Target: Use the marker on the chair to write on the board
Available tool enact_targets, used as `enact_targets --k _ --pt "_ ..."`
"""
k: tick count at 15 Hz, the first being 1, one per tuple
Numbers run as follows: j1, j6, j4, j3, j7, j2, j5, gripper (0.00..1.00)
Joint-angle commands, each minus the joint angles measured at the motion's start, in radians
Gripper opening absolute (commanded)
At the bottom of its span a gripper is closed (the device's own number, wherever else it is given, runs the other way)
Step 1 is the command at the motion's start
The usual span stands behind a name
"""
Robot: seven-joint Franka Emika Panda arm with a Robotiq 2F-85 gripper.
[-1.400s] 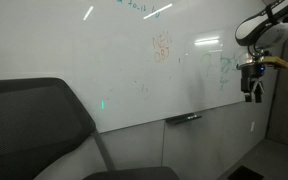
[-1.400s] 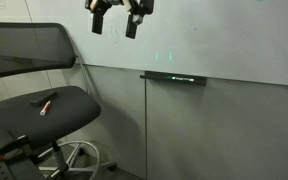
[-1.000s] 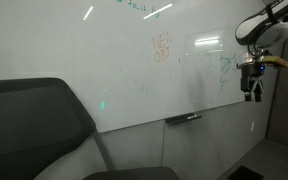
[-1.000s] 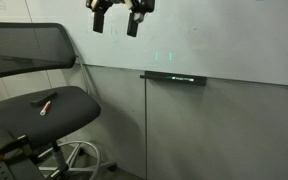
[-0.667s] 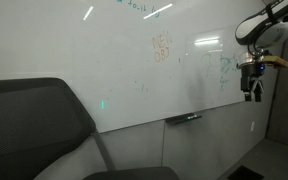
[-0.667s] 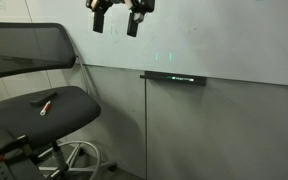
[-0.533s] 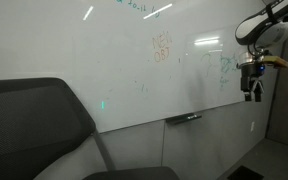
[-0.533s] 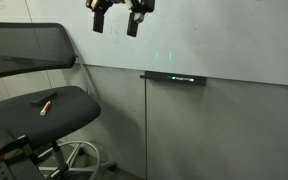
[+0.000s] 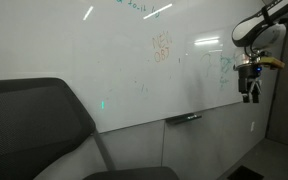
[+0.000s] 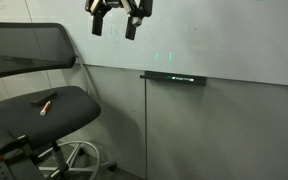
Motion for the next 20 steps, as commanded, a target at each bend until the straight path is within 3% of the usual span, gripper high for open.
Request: enact_targets --k 1,11,20 --pt "0.028 -0.074 0.099 0.066 -0.006 0.102 -0.048 1.00" --pt "0.167 -0.277 0.420 0.288 -0.024 0.543 -0.173 1.00" --pt "0.288 -0.441 0.517 0.399 -0.065 0.768 -0.392 1.00"
